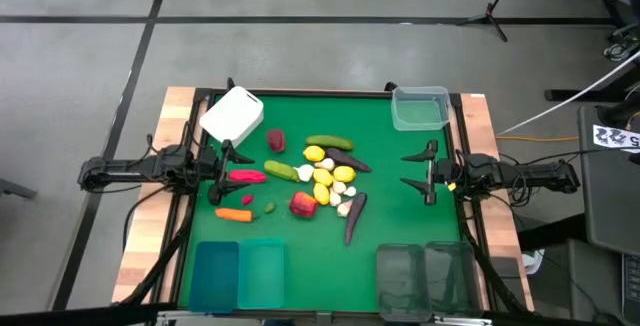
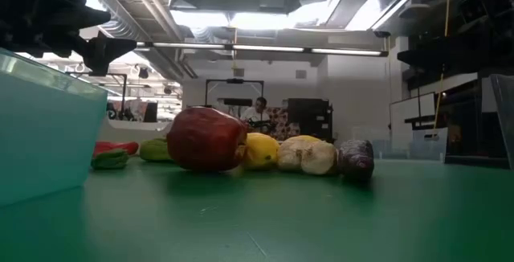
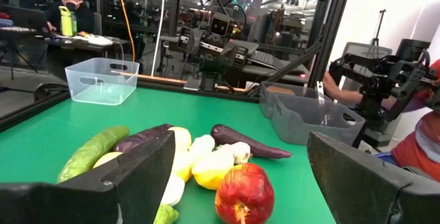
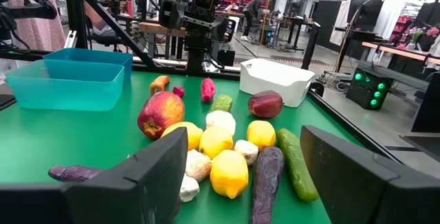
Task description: Sort produce into baskets
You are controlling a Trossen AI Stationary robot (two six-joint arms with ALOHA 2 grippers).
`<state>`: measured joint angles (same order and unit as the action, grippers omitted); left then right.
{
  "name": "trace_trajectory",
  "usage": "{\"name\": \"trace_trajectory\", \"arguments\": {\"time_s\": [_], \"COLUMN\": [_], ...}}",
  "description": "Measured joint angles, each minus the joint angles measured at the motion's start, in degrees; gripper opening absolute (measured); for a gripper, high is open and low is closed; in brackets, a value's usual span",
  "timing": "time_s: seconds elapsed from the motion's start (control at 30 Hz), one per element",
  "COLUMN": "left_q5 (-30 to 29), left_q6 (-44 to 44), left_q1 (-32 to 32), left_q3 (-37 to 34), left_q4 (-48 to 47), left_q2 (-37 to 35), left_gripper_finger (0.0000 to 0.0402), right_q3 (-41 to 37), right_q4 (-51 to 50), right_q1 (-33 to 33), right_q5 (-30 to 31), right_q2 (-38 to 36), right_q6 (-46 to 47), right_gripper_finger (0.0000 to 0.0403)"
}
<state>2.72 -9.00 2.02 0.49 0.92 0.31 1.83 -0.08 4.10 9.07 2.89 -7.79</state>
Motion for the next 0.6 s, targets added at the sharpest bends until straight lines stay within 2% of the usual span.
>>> {"name": "trace_trajectory", "arguments": {"time_s": [0.2, 0.6], "left_q5": [0.0, 0.0], "left_q6": [0.0, 0.0], "left_q1": [0.0, 0.0], "left_q3": [0.0, 0.0], "left_q4": [0.0, 0.0], "left_q2": [0.0, 0.0], "left_gripper_finger": [0.0326, 0.0326], "right_q3": [0.1, 0.1], "right_q4": [0.2, 0.0], "right_q1": [0.0, 0.0], "right_q5": [4.5, 2.9], "right_q2": [0.0, 0.0], "right_q6": [0.0, 0.0], "right_gripper_finger": [0.028, 0.028]}}
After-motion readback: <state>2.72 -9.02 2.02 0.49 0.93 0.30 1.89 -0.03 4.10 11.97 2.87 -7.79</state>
